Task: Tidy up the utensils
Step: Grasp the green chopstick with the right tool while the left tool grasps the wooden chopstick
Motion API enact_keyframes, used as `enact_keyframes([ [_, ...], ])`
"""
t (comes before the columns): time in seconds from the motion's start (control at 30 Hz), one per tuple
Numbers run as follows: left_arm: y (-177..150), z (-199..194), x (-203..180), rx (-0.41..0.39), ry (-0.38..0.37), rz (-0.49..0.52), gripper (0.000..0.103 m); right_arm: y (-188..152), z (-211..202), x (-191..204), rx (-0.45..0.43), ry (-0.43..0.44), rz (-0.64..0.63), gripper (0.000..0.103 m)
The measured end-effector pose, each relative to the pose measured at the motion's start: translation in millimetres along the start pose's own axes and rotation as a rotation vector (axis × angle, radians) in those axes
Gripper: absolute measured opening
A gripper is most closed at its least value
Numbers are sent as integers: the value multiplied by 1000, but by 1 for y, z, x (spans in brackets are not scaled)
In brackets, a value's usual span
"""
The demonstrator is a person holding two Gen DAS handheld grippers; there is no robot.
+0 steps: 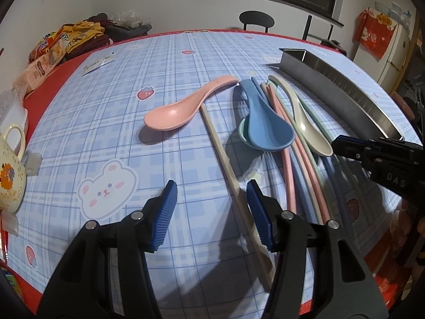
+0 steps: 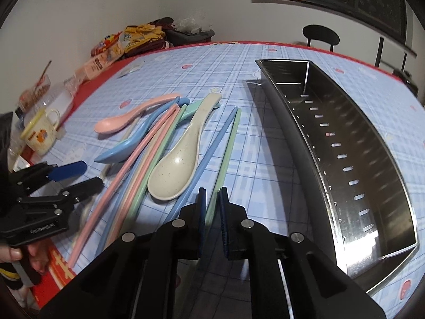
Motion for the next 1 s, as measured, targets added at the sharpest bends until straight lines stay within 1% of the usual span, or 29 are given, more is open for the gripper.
enact_keyframes([
  [0.07, 2, 1, -1, 11, 1, 10, 55, 0, 0, 0, 0, 9, 8, 11],
  [0.1, 3, 2, -2, 16, -1, 18, 52, -1, 0, 0, -1, 11, 10, 11],
  [0.17, 6, 4, -4, 30, -2, 38, 51, -1, 0, 0, -2, 15, 14, 11],
  [0.23, 9, 6, -7, 37, 10, 65, 46, -1, -1, -1, -2, 21, 18, 11],
  [0.3, 12, 7, -9, 41, 11, 81, 43, -1, -1, -3, -1, 29, 25, 11],
  [0.43, 13, 7, -15, 33, 45, 121, 43, -2, -2, -2, -2, 22, 13, 11],
  [0.6, 12, 7, -17, 20, 59, 121, 42, -3, -2, 3, -6, -11, -21, 11],
  [0.8, 13, 9, -19, 11, 72, 122, 42, -4, -2, 5, -7, -23, -31, 11],
  [0.87, 16, 11, -19, 8, 75, 128, 40, -4, -2, 5, -8, -25, -33, 11],
  [0.93, 17, 11, -20, 2, 49, 132, 29, -4, -2, 4, -7, -23, -31, 11],
  [0.97, 17, 11, -21, -1, 39, 136, 26, -4, -2, 5, -8, -24, -32, 11],
  [1.0, 17, 11, -23, -4, 32, 145, 20, -4, -2, 5, -7, -23, -31, 11],
])
Point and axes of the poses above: each gripper's, at about its wrist camera, not at the fingertips, and z roughly the way its jaws point, x to its left, y to its top, the point moved 2 cm from there along z, roughly the way its jaws point, and after that the axes turned 10 degrees about z, right-handed, at the moved point
